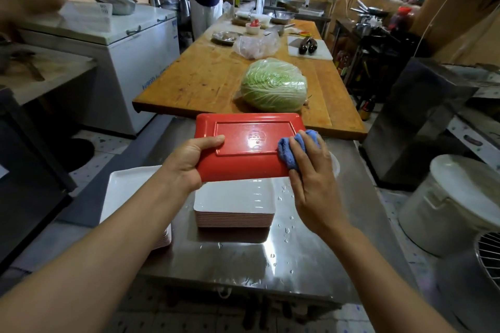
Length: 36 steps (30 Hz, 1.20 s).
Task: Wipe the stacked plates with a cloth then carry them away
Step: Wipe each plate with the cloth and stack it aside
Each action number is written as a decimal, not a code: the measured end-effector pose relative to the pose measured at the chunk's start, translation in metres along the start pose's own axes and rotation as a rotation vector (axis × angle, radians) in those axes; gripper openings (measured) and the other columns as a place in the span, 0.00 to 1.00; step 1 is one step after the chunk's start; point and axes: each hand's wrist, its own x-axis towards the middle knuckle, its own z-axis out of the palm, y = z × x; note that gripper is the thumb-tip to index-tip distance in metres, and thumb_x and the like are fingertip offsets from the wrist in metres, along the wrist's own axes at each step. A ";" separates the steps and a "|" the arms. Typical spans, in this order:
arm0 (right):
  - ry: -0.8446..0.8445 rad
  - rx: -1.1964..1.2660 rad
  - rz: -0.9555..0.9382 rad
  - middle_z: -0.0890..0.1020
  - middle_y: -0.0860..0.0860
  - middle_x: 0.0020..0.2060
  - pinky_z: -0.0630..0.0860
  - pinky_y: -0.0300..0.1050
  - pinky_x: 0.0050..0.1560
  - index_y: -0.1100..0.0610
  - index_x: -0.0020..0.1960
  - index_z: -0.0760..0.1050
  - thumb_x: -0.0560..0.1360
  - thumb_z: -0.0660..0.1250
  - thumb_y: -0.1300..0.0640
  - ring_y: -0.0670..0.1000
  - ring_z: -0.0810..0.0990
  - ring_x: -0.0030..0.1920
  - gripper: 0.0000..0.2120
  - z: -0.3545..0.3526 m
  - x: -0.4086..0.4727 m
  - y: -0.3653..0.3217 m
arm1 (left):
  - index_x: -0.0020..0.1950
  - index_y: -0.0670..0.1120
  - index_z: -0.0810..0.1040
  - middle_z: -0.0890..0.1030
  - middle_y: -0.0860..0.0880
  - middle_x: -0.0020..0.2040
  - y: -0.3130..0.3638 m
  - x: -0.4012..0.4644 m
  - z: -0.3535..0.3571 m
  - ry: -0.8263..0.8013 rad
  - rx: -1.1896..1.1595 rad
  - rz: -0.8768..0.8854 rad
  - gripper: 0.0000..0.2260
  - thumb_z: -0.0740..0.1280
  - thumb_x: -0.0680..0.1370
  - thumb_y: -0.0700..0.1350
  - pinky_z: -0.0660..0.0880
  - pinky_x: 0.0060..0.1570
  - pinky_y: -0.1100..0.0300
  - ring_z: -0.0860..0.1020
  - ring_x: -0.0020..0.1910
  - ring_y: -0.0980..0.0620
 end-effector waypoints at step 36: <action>0.008 0.277 0.248 0.79 0.52 0.46 0.69 0.37 0.44 0.55 0.60 0.75 0.82 0.53 0.58 0.52 0.77 0.46 0.14 0.052 0.037 -0.023 | 0.53 0.43 0.79 0.85 0.43 0.44 -0.014 -0.019 -0.070 0.018 -0.156 0.137 0.18 0.68 0.67 0.50 0.80 0.33 0.52 0.84 0.40 0.46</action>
